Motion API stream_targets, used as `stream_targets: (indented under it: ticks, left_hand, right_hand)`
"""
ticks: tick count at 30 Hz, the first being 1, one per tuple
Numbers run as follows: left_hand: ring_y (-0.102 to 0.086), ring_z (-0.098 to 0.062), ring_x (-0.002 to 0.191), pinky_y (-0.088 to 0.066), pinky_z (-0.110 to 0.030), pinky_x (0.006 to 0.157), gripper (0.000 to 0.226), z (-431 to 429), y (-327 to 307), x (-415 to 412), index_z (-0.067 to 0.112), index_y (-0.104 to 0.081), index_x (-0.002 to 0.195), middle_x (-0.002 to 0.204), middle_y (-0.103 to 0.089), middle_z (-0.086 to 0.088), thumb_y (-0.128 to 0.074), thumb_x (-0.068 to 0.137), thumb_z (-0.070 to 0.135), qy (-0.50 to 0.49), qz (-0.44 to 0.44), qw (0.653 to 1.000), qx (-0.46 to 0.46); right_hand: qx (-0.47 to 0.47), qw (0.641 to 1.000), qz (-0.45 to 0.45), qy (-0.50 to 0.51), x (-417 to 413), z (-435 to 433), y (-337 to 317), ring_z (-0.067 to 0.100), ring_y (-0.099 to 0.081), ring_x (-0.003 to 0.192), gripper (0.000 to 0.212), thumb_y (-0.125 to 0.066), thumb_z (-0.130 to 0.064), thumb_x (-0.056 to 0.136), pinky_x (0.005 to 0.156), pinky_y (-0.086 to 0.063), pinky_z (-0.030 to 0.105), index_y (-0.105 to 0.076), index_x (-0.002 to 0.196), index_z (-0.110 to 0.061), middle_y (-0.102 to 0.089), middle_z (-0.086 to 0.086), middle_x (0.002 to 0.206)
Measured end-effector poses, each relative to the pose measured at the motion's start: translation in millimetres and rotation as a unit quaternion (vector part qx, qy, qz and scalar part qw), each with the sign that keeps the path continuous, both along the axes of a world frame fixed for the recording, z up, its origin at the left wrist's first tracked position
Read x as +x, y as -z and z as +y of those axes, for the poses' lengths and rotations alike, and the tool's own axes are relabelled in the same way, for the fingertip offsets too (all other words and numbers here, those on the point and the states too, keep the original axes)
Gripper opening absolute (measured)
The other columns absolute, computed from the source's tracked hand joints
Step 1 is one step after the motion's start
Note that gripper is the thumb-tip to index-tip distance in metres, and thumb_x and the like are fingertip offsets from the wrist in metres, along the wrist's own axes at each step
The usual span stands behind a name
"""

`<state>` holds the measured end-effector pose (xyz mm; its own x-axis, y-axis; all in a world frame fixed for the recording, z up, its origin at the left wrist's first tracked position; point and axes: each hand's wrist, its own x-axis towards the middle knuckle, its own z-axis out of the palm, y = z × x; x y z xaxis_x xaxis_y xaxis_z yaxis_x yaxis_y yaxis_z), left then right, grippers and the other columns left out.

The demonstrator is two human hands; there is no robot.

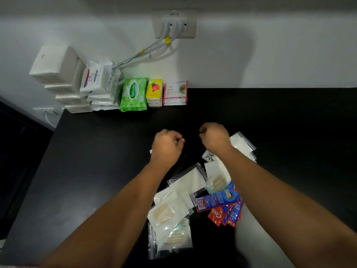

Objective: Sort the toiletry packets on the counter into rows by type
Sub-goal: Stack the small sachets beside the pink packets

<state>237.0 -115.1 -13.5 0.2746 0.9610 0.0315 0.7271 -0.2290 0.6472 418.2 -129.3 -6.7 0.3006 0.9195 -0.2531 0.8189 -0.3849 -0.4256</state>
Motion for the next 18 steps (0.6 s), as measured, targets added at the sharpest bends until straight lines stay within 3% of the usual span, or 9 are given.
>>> stream_targets:
  ticks: [3, 6, 9, 14, 18]
  left_hand:
    - [-0.065, -0.019, 0.092, -0.053, -0.031, 0.084, 0.024, -10.8, 0.8, 36.8, 0.015, -0.075, 0.107, 0.104, -0.067, -0.006, -0.074, 0.086, 0.028, 0.091, 0.037, 0.993, -0.060]
    - [-0.062, -0.025, 0.103, -0.053, -0.037, 0.090, 0.043, -19.1, 4.5, 63.6, 0.013, -0.070, 0.118, 0.114, -0.063, -0.009, -0.077, 0.082, 0.037, 0.137, 0.113, 0.980, -0.085]
    - [-0.057, -0.029, 0.110, -0.051, -0.042, 0.092, 0.054, -23.8, 5.7, 77.3, 0.009, -0.066, 0.120, 0.117, -0.061, -0.012, -0.080, 0.079, 0.042, 0.143, 0.176, 0.971, -0.069]
    - [-0.058, -0.027, 0.111, -0.051, -0.043, 0.091, 0.046, -26.6, 5.9, 85.2, 0.015, -0.067, 0.117, 0.113, -0.066, -0.008, -0.074, 0.084, 0.045, 0.140, 0.248, 0.957, -0.055]
    - [-0.059, -0.028, 0.111, -0.050, -0.044, 0.092, 0.042, -25.6, 5.9, 82.3, 0.015, -0.066, 0.118, 0.114, -0.066, -0.008, -0.072, 0.085, 0.041, 0.128, 0.230, 0.963, -0.053]
  right_hand:
    - [-0.051, 0.997, -0.063, -0.005, 30.2, -8.3, -3.9, 0.029, -0.065, 0.103, 0.028, -0.061, -0.022, 0.093, 0.082, -0.054, 0.032, -0.067, 0.119, -0.012, -0.068, 0.009, 0.116]
    - [-0.094, 0.991, -0.095, -0.005, 48.0, -20.9, -4.8, 0.025, -0.066, 0.090, 0.029, -0.067, -0.028, 0.088, 0.071, -0.051, 0.030, -0.067, 0.110, -0.010, -0.069, 0.009, 0.100]
    - [-0.112, 0.990, -0.080, -0.011, 53.2, -29.3, -2.1, 0.023, -0.065, 0.087, 0.036, -0.075, -0.036, 0.082, 0.078, -0.056, 0.035, -0.067, 0.107, -0.011, -0.069, 0.006, 0.097]
    - [-0.105, 0.992, -0.069, -0.018, 50.0, -34.0, 1.2, 0.021, -0.066, 0.084, 0.027, -0.075, -0.027, 0.082, 0.079, -0.058, 0.039, -0.068, 0.107, -0.018, -0.069, 0.003, 0.092]
    - [-0.100, 0.994, -0.037, -0.029, 47.1, -31.4, -0.3, 0.019, -0.066, 0.085, 0.022, -0.072, -0.020, 0.085, 0.080, -0.058, 0.040, -0.069, 0.107, -0.023, -0.070, 0.000, 0.092]
